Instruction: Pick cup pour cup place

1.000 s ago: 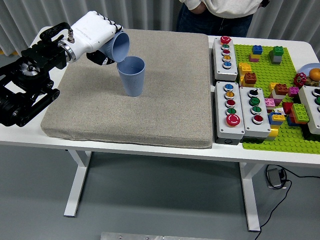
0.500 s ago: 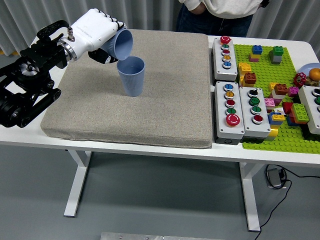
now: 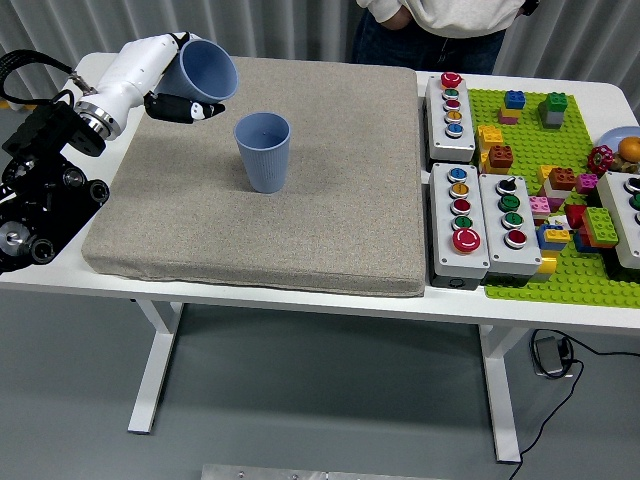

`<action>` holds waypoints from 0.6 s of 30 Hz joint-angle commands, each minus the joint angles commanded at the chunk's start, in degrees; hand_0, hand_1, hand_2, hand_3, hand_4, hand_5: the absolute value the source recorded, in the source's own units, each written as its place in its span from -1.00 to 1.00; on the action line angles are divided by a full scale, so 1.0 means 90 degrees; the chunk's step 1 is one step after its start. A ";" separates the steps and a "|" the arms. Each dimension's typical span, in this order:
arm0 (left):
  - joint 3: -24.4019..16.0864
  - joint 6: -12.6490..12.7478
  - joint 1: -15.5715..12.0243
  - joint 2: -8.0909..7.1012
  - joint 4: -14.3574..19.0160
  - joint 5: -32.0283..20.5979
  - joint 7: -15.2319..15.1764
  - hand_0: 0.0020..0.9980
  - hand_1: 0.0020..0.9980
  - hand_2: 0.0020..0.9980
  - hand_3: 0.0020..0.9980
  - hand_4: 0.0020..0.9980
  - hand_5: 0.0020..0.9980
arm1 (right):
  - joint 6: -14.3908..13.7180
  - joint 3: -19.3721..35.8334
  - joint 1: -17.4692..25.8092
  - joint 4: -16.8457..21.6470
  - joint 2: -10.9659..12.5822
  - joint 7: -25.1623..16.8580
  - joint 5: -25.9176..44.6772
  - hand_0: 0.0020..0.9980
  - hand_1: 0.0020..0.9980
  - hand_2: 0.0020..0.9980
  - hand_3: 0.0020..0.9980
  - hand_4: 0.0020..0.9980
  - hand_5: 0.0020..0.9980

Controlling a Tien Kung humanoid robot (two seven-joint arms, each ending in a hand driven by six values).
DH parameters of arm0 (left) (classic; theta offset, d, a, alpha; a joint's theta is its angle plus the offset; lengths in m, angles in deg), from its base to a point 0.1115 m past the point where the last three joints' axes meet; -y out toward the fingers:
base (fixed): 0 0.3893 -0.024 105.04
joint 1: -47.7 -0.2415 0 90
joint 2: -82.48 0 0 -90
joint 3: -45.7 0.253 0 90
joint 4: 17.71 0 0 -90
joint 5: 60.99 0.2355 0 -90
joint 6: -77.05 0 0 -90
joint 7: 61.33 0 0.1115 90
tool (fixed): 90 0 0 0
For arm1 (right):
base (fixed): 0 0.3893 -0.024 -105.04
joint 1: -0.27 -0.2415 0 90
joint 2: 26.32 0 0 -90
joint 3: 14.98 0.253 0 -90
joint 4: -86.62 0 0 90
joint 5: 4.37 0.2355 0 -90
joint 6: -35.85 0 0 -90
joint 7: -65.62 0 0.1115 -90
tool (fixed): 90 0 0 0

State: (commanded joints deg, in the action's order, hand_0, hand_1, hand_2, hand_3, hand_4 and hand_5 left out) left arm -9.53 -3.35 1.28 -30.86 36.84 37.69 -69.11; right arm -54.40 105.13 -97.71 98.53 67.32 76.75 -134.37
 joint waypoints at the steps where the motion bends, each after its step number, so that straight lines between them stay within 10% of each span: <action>1: -0.0244 0.0111 -0.0172 0.0027 0.0142 -0.0122 -0.0042 -0.14 -0.08 -0.01 0.06 0.41 -0.80 | 0.0004 0.0020 0.0016 0.0002 -0.0004 -0.0001 0.0000 0.38 0.32 0.21 0.20 -0.99 -0.42; 7: -0.1176 0.0642 -0.0971 0.0299 0.0723 -0.1096 -0.0023 -0.13 -0.07 -0.01 0.06 0.41 -0.80 | 0.0017 0.0051 0.0065 0.0007 -0.0009 -0.0005 0.0000 0.38 0.32 0.21 0.20 -0.99 -0.42; 18: -0.1204 0.2465 -0.2038 0.0734 0.1577 -0.3143 -0.0766 -0.13 -0.05 0.00 0.07 0.42 -0.78 | 0.0027 0.0080 0.0154 0.0009 -0.0026 -0.0015 0.0000 0.38 0.32 0.20 0.20 -0.99 -0.42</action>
State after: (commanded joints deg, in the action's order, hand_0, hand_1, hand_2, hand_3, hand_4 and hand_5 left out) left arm -20.37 18.84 -17.06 -24.26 51.04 9.41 -76.01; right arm -54.15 105.85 -96.33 98.62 67.08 76.62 -134.37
